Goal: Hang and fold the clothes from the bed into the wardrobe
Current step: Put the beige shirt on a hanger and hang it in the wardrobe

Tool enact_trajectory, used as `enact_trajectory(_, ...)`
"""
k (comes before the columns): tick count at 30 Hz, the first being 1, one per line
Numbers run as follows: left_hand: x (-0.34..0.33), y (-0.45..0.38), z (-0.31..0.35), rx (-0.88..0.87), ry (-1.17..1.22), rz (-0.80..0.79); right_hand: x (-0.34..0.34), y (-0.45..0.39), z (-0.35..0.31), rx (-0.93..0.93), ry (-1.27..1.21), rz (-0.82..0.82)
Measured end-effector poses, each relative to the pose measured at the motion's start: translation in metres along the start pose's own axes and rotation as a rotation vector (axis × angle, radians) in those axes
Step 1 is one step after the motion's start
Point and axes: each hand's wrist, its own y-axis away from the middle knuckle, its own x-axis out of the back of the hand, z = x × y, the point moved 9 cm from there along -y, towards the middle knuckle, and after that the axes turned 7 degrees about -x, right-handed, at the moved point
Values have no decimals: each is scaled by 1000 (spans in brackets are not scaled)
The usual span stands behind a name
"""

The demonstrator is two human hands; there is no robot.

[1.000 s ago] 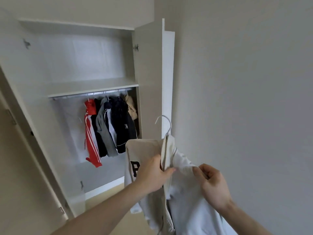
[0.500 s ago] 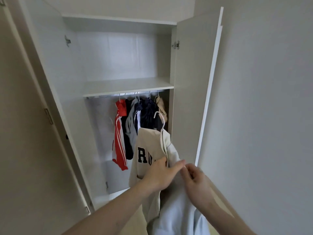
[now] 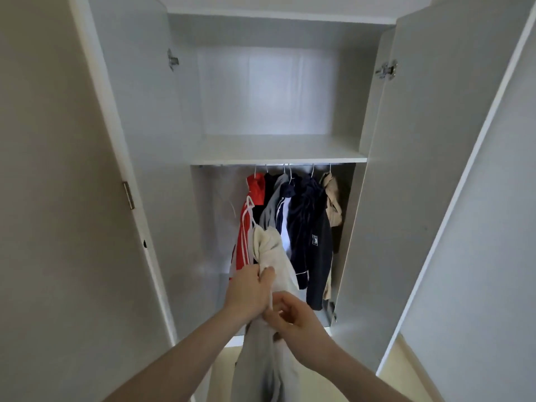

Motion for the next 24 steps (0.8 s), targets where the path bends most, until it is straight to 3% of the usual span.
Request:
enact_trajectory(4,1,-49,-34,49,-44,-7,40,-60,25,-64,127,-83)
enact_trajectory(12,15,-116,-87,88,-133,116,153,-230,62,-163,321,35)
enact_trajectory(17,24,-136,-108,121,-158,207,150,-340,33,-76,423,-14)
enact_trajectory(24,20,-177,-135,117,-196,140,102,-474,7,52,736,-57)
